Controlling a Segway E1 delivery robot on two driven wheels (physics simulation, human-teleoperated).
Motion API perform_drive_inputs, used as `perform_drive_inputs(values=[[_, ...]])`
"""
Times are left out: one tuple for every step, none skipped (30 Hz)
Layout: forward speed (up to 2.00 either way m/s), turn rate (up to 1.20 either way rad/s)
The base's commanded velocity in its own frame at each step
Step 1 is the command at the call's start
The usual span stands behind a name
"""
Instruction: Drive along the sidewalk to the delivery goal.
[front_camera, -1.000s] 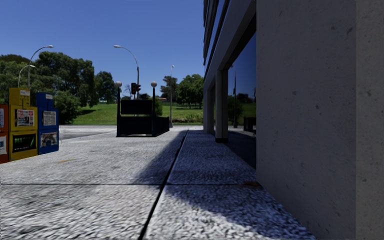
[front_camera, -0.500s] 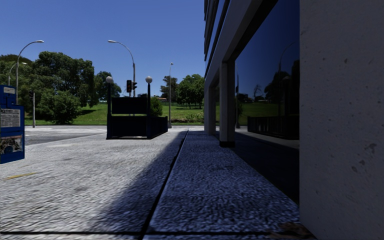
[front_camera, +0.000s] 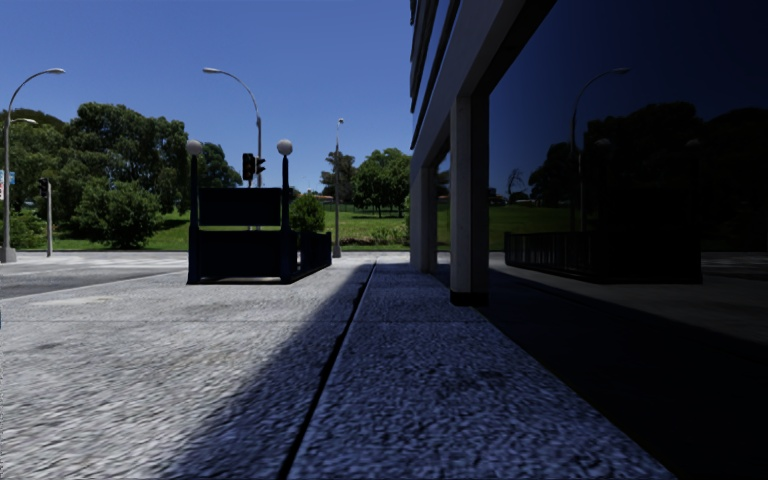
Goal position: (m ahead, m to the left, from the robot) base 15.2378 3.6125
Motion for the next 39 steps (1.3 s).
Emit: perform_drive_inputs(values=[[2.0,0.0],[2.0,0.0],[2.0,0.0],[2.0,0.0],[2.0,0.0],[2.0,0.0],[2.0,0.0],[2.0,0.0],[2.0,0.0],[2.0,0.0],[2.0,0.0],[2.0,0.0],[2.0,0.0],[2.0,0.0],[2.0,0.0],[2.0,0.0],[2.0,0.0],[2.0,0.0],[2.0,0.0],[2.0,0.0],[2.0,0.0],[2.0,0.0],[2.0,0.0],[2.0,0.0],[2.0,0.0],[2.0,0.0],[2.0,0.0],[2.0,0.0],[2.0,0.0],[2.0,0.0],[2.0,0.0],[2.0,0.0],[2.0,0.0],[2.0,0.0],[2.0,0.0],[2.0,0.0],[2.0,0.0],[2.0,0.0],[2.0,0.0]])
